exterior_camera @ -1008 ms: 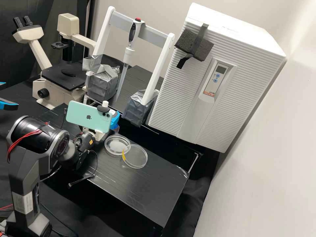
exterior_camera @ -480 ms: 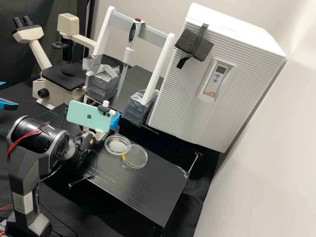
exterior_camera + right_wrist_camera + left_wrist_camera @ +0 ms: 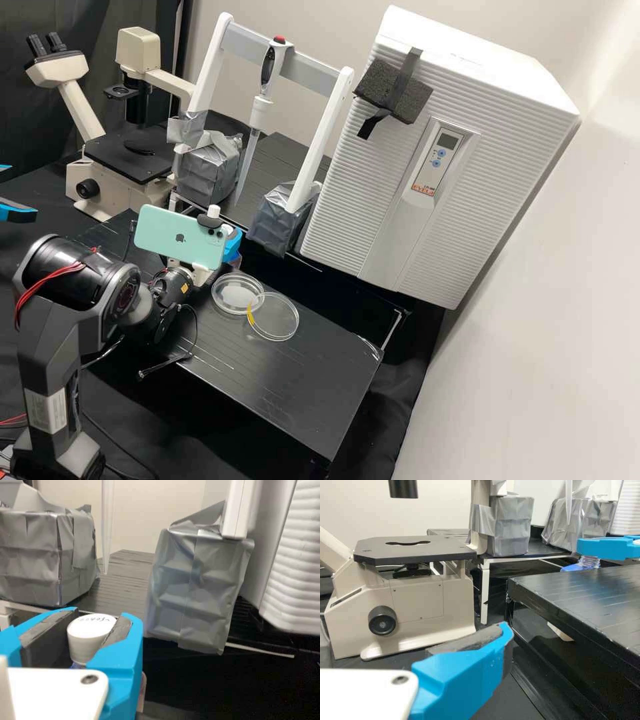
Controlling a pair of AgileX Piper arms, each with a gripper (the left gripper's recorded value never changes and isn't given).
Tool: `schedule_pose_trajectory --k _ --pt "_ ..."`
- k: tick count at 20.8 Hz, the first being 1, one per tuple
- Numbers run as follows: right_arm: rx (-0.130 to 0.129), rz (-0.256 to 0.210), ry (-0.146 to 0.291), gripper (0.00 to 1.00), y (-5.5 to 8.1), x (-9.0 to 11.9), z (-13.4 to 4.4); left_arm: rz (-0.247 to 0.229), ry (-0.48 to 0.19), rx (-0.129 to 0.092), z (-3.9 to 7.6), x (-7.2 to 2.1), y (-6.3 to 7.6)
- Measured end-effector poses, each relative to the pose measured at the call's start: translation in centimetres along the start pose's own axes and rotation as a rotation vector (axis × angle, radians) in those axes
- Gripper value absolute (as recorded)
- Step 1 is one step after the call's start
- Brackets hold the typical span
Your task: Close the bottle
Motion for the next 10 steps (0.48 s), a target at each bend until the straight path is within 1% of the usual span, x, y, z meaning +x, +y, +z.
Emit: schedule_pose_trajectory --k 4,6,10 --pt "0.001 -0.007 -0.001 1.00 -0.21 -0.13 -0.01 0.000 0.000 0.000 0.00 0.00 0.00" --pt "0.005 -0.014 -0.011 1.00 -0.44 -0.36 0.13 0.000 0.000 0.000 0.00 0.00 0.00" --pt "0.005 -0.015 -0.012 1.00 -0.45 -0.44 0.15 0.000 -0.001 0.000 0.02 0.01 0.00"
